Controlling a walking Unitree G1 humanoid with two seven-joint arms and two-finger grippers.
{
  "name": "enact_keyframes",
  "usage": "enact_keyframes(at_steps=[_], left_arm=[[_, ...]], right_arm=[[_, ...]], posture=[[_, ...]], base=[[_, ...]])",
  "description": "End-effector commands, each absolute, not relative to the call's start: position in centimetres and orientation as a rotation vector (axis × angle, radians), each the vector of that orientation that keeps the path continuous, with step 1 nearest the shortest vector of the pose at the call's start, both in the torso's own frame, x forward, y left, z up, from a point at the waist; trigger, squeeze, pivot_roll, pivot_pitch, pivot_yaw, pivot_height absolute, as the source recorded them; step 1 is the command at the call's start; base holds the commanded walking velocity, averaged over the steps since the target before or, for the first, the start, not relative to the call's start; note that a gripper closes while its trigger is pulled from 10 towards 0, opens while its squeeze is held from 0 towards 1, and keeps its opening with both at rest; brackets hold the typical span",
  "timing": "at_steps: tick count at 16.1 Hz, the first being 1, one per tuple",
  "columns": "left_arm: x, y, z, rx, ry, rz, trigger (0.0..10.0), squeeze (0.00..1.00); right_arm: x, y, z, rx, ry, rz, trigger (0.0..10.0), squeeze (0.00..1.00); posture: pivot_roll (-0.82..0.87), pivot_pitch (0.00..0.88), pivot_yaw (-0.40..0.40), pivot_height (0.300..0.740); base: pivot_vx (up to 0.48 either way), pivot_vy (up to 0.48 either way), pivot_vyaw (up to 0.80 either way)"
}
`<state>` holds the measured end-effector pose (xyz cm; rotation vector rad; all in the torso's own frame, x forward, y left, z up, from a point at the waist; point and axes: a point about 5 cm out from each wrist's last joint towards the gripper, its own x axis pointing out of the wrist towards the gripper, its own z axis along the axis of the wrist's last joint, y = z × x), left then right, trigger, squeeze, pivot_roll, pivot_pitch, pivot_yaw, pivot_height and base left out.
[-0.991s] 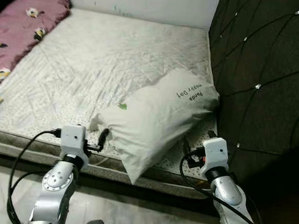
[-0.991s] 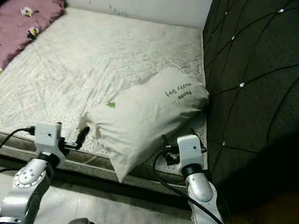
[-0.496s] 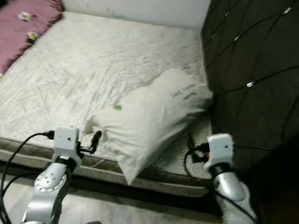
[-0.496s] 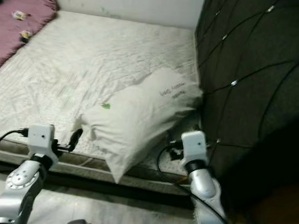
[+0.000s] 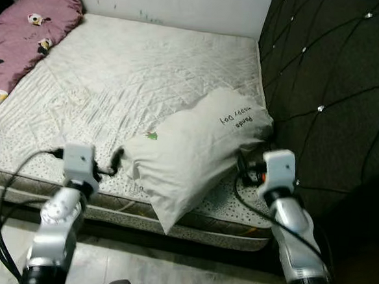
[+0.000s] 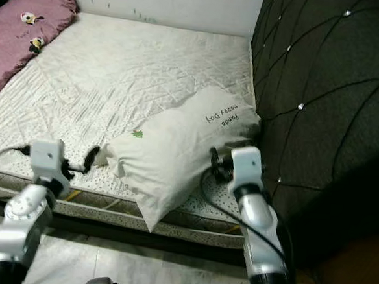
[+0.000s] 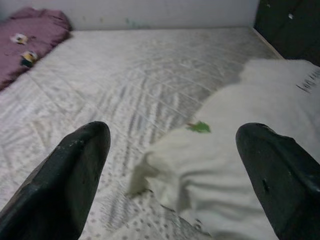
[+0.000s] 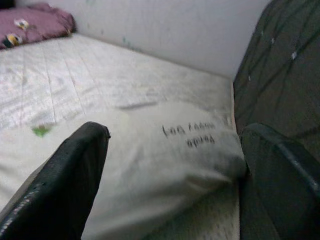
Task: Clean up the room
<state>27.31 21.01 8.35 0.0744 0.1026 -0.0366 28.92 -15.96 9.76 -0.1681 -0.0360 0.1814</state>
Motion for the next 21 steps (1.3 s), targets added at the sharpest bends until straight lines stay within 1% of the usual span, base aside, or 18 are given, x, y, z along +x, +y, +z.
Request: enact_keyframes(at_steps=[1, 3, 6, 8, 9, 10, 11, 14, 15, 16, 17, 19, 21], left_arm=[[27.4, 21.9, 8.5, 0.076, 0.095, 0.001, 10.0, 0.0], [27.6, 22.4, 8.7, 0.08, 0.086, 0.014, 10.0, 0.0], [28.1, 22.1, 8.9, 0.077, 0.072, 0.017, 10.0, 0.0], [27.6, 21.9, 8.9, 0.065, 0.069, 0.016, 10.0, 0.0], [26.9, 21.7, 8.5, 0.058, 0.073, 0.012, 10.0, 0.0], [26.5, 21.7, 8.0, 0.055, 0.091, 0.004, 10.0, 0.0], [26.7, 21.9, 7.8, 0.075, 0.11, -0.009, 10.0, 0.0], [28.4, 22.1, 10.4, 0.085, 0.052, -0.042, 10.0, 0.0], [28.8, 22.1, 10.1, 0.089, 0.056, -0.055, 10.0, 0.0], [29.1, 22.1, 9.6, 0.098, 0.071, -0.05, 10.0, 0.0], [29.2, 21.8, 9.9, 0.087, 0.053, -0.049, 10.0, 0.0], [29.2, 21.6, 9.9, 0.085, 0.043, -0.047, 10.0, 0.0], [29.2, 21.3, 9.9, 0.07, 0.037, -0.031, 10.0, 0.0]], right_arm=[[29.3, -16.2, 10.0, -0.16, -0.048, 0.176, 10.0, 0.0], [30.0, -16.2, 10.3, -0.159, -0.058, 0.169, 10.0, 0.0], [30.1, -16.6, 10.6, -0.137, -0.066, 0.15, 10.0, 0.0], [29.2, -17.2, 10.1, -0.161, -0.053, 0.147, 10.0, 0.0], [28.4, -17.8, 9.7, -0.168, -0.042, 0.137, 10.0, 0.0], [27.8, -18.6, 9.0, -0.162, -0.017, 0.102, 10.0, 0.0], [27.7, -19.0, 8.5, -0.117, 0.008, 0.043, 10.0, 0.0], [28.3, -18.1, 10.3, -0.113, -0.059, 0.06, 10.0, 0.0], [28.1, -18.3, 9.1, -0.111, -0.029, 0.05, 10.0, 0.0], [28.0, -18.6, 8.0, -0.112, 0.014, 0.025, 10.0, 0.0], [28.2, -19.4, 8.9, -0.102, -0.006, 0.003, 10.0, 0.0], [28.9, -19.8, 9.3, -0.132, -0.012, 0.033, 10.0, 0.0], [29.5, -20.2, 9.9, -0.109, -0.014, 0.019, 10.0, 0.0]], posture=[[0.04, 0.0, -0.023, 0.74], [0.03, 0.0, -0.026, 0.74], [0.03, 0.0, -0.03, 0.74], [0.01, 0.012, -0.032, 0.74], [0.0, 0.024, -0.028, 0.74], [-0.01, 0.017, -0.022, 0.74], [0.0, 0.019, -0.016, 0.74], [-0.01, 0.018, 0.017, 0.74], [-0.02, 0.035, 0.021, 0.74], [-0.02, 0.017, 0.009, 0.74], [-0.02, 0.0, -0.009, 0.74], [-0.02, 0.0, -0.021, 0.74], [-0.01, 0.0, -0.034, 0.74]], base=[[0.0, 0.0, 0.0], [0.0, 0.0, 0.0], [0.0, 0.0, 0.0], [0.0, 0.0, 0.0], [0.0, 0.0, 0.0], [0.0, 0.0, 0.0], [0.0, 0.0, 0.0], [0.0, 0.0, 0.0], [0.0, 0.0, 0.0], [0.0, 0.0, 0.0], [0.0, 0.0, 0.0], [0.0, 0.0, 0.0], [0.0, 0.0, 0.0]])
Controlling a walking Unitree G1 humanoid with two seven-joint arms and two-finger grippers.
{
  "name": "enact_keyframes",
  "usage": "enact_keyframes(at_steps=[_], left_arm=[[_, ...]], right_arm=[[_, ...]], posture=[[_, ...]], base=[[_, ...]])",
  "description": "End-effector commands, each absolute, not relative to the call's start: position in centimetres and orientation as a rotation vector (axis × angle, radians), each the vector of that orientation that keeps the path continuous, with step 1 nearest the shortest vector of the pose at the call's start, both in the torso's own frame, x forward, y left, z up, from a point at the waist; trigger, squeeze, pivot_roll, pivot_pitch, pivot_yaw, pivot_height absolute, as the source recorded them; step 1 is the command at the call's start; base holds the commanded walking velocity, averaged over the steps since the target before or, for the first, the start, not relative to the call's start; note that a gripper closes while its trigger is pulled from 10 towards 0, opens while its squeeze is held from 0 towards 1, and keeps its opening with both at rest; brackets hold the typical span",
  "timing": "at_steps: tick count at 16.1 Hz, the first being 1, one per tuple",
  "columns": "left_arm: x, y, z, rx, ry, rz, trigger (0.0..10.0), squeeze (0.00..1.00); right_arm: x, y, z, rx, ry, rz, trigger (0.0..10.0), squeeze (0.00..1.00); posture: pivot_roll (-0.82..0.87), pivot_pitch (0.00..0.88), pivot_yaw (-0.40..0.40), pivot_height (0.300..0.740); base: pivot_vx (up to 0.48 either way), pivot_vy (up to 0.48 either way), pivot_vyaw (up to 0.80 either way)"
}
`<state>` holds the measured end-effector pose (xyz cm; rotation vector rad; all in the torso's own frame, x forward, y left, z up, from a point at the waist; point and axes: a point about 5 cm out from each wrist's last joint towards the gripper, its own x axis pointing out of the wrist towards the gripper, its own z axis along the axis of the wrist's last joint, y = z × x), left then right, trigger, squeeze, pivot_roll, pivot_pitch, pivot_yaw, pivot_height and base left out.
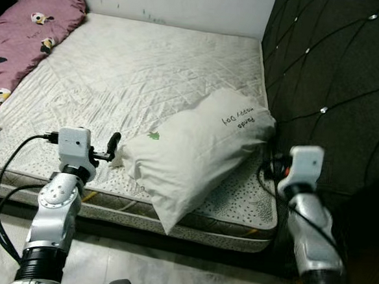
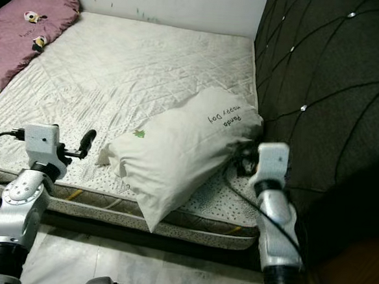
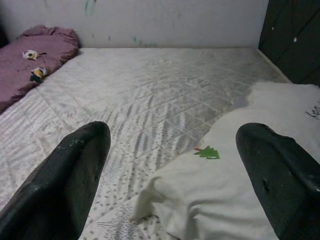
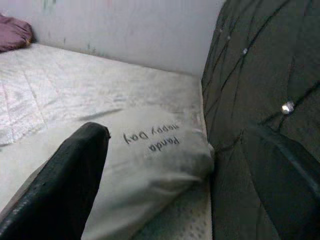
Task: Clean up the room
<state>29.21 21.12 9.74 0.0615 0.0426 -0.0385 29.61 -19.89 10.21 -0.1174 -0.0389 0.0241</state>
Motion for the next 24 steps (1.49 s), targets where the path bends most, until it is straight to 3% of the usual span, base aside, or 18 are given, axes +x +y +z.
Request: enact_keyframes(at_steps=[1, 5, 9, 12, 15, 16, 17, 18, 20, 24], left_arm=[[29.2, 21.2, 10.0, 0.066, 0.033, -0.03, 10.0, 0.0], [28.8, 21.5, 9.7, 0.06, 0.048, -0.039, 10.0, 0.0], [26.7, 20.3, 6.8, 0.032, 0.147, -0.068, 10.0, 0.0], [27.7, 19.1, 7.9, 0.014, 0.117, -0.075, 10.0, 0.0], [27.8, 19.5, 10.3, 0.007, 0.066, -0.079, 10.0, 0.0], [28.8, 19.5, 10.8, 0.038, 0.026, -0.112, 10.0, 0.0], [29.5, 20.3, 9.9, 0.075, 0.03, -0.062, 10.0, 0.0], [29.9, 21.3, 10.2, 0.01, 0.042, 0.004, 10.0, 0.0], [29.9, 21.7, 10.6, 0.064, 0.036, -0.04, 10.0, 0.0], [30.6, 22.6, 10.9, 0.076, 0.024, -0.027, 10.0, 0.0]], right_arm=[[29.7, -19.9, 9.8, -0.111, -0.012, 0.033, 10.0, 0.0], [28.7, -20.0, 9.6, -0.107, -0.016, 0.008, 10.0, 0.0], [25.0, -22.4, 7.2, -0.175, 0.077, -0.027, 10.0, 0.0], [25.7, -24.1, 7.7, -0.189, 0.09, -0.058, 10.0, 0.0], [27.0, -23.3, 10.1, -0.178, 0.044, -0.025, 10.0, 0.0], [28.3, -22.0, 10.1, -0.161, 0.017, 0.027, 10.0, 0.0], [29.0, -21.0, 9.0, -0.18, 0.033, 0.046, 10.0, 0.0], [29.7, -19.9, 9.8, -0.096, 0.018, 0.051, 10.0, 0.0], [30.2, -18.0, 11.4, -0.172, -0.06, 0.156, 10.0, 0.0], [30.7, -18.8, 12.6, -0.111, -0.117, 0.07, 10.0, 0.0]], posture=[[-0.01, 0.0, -0.031, 0.74], [-0.04, 0.027, -0.006, 0.74], [-0.07, 0.055, -0.031, 0.74], [-0.05, 0.057, -0.05, 0.74], [-0.03, 0.028, -0.072, 0.74], [-0.03, 0.072, -0.071, 0.74], [-0.02, 0.005, -0.077, 0.74], [-0.02, 0.0, -0.078, 0.74], [-0.03, 0.0, -0.052, 0.74], [-0.02, 0.0, -0.037, 0.74]], base=[[0.0, 0.0, 0.0], [0.0, 0.0, 0.0], [0.0, 0.0, 0.0], [0.0, 0.0, 0.0], [0.0, 0.0, 0.0], [0.0, 0.0, 0.0], [0.0, 0.0, 0.0], [0.0, 0.0, 0.0], [0.0, 0.0, 0.0], [0.0, 0.0, 0.0]])
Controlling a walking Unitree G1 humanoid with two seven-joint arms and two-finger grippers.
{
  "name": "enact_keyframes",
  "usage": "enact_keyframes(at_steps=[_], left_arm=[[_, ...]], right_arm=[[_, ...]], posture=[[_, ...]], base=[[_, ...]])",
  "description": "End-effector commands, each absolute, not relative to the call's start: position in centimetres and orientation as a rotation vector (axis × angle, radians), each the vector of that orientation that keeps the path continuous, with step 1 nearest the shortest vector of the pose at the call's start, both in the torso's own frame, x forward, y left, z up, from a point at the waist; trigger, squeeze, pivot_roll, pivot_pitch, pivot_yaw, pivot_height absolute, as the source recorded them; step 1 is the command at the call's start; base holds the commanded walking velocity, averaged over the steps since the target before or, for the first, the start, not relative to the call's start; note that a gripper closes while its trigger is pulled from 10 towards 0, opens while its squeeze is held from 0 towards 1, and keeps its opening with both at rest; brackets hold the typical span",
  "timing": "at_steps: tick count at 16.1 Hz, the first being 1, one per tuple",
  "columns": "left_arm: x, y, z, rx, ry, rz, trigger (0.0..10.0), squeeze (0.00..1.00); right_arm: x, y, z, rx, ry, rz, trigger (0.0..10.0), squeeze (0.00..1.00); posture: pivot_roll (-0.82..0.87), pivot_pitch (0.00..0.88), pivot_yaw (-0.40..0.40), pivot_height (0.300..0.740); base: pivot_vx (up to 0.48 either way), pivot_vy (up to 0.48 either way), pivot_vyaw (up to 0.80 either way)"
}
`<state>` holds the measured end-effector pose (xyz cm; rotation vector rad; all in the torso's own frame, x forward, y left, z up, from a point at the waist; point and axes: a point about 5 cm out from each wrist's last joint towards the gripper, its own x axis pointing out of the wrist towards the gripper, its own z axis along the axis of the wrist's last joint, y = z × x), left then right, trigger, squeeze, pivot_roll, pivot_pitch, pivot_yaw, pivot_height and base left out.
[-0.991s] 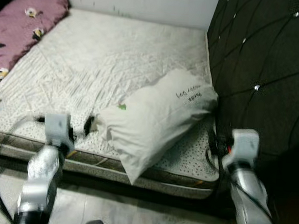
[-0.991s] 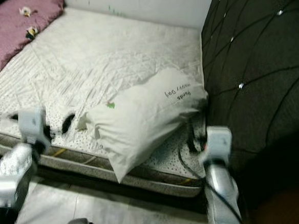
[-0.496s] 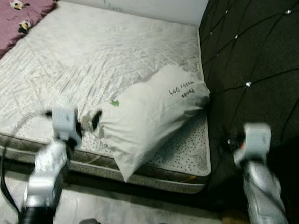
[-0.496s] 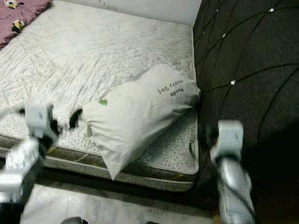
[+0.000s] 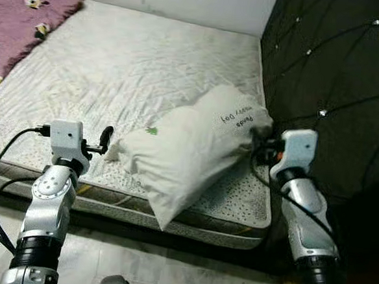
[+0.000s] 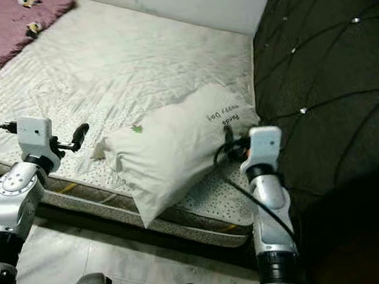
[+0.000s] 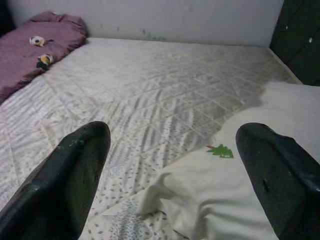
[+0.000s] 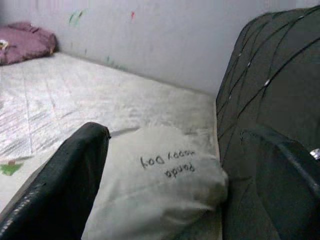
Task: Clean up the room
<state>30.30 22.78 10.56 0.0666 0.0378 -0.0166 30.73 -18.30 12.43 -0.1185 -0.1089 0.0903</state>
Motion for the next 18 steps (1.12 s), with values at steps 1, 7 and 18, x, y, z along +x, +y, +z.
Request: enact_keyframes(at_steps=[1, 7, 18], left_arm=[[30.5, 22.8, 11.1, 0.074, 0.017, -0.02, 10.0, 0.0], [27.4, 21.6, 11.5, 0.044, -0.015, -0.03, 10.0, 0.0], [23.4, 20.3, 8.6, 0.041, 0.154, -0.118, 10.0, 0.0]], right_arm=[[30.3, -18.8, 12.2, -0.108, -0.11, 0.073, 10.0, 0.0], [28.3, -18.2, 10.7, -0.067, -0.035, 0.082, 10.0, 0.0], [24.4, -17.4, 8.2, 0.056, 0.115, 0.007, 10.0, 0.0]], posture=[[-0.01, 0.0, -0.047, 0.74], [0.0, 0.0, -0.06, 0.74], [0.0, 0.074, -0.011, 0.74]], base=[[0.0, 0.0, 0.0], [0.0, 0.0, -0.21], [0.0, 0.0, -0.22]])
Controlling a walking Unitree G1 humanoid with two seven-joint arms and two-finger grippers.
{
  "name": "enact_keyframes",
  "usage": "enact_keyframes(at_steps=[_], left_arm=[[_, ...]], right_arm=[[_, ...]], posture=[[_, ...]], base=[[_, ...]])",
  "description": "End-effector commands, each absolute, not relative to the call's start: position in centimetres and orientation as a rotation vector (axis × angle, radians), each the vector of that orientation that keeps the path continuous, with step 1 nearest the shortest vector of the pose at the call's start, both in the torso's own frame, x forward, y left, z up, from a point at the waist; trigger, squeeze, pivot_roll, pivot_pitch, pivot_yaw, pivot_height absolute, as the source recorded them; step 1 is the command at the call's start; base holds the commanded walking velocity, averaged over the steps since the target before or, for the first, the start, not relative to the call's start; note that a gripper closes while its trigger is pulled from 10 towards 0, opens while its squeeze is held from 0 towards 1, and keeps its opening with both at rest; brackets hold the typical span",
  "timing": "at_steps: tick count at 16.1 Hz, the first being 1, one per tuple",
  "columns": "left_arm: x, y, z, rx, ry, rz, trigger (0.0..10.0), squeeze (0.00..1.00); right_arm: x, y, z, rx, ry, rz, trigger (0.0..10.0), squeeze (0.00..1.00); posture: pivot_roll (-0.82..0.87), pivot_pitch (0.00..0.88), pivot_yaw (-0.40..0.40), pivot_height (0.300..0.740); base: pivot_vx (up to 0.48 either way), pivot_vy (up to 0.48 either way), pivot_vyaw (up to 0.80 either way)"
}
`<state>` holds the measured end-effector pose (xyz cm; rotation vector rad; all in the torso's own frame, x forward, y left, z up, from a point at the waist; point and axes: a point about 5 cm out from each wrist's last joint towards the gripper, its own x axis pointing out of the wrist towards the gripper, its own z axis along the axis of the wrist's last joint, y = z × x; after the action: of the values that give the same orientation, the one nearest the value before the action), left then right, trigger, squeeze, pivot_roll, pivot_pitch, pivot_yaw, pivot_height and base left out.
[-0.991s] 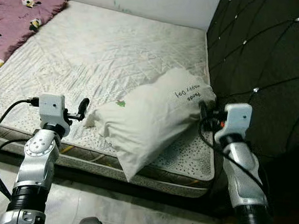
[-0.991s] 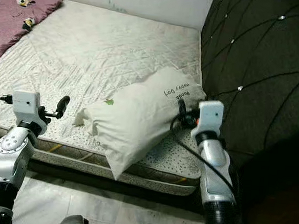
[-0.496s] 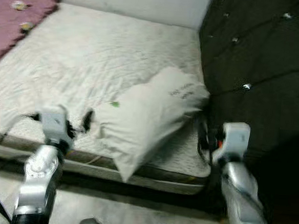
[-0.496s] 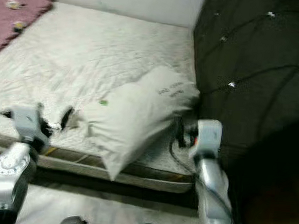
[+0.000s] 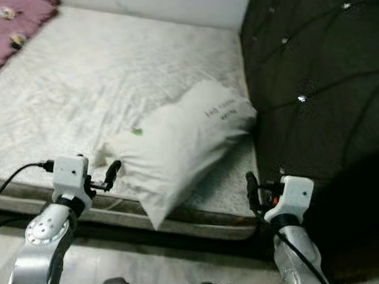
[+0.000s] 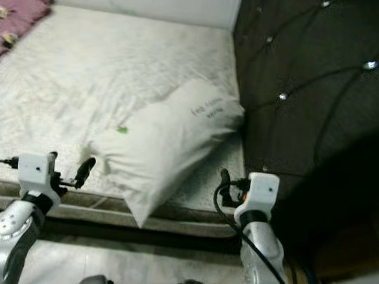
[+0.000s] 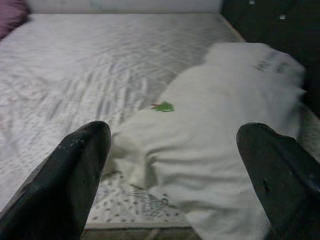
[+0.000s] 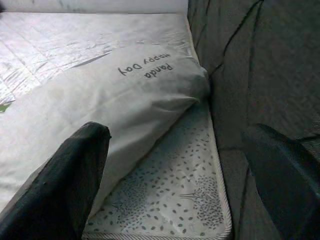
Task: Clean up the room
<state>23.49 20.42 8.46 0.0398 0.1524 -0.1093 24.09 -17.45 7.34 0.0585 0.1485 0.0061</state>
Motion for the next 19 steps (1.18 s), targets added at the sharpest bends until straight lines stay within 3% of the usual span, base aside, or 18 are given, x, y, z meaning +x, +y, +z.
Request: enact_keyframes(at_steps=[1, 5, 10, 19], left_arm=[[23.4, 20.1, 8.7, 0.032, 0.151, -0.132, 10.0, 0.0], [23.4, 19.7, 9.5, 0.004, 0.133, -0.142, 10.0, 0.0], [23.0, 19.5, 9.6, 0.002, 0.144, -0.165, 10.0, 0.0], [22.9, 19.2, 9.7, -0.008, 0.15, -0.189, 10.0, 0.0]], right_arm=[[24.6, -17.5, 8.3, 0.055, 0.117, 0.005, 10.0, 0.0], [24.9, -18.3, 8.7, 0.025, 0.118, -0.004, 10.0, 0.0], [24.9, -18.4, 8.7, 0.024, 0.128, -0.014, 10.0, 0.0], [25.1, -18.6, 8.7, 0.012, 0.127, -0.018, 10.0, 0.0]], posture=[[0.0, 0.082, -0.018, 0.74], [0.0, 0.108, -0.032, 0.74], [0.0, 0.13, -0.031, 0.74], [0.0, 0.128, -0.034, 0.74]], base=[[0.0, 0.0, 0.0], [0.0, 0.0, 0.0], [0.0, 0.0, -0.6], [0.15, 0.0, 0.0]])
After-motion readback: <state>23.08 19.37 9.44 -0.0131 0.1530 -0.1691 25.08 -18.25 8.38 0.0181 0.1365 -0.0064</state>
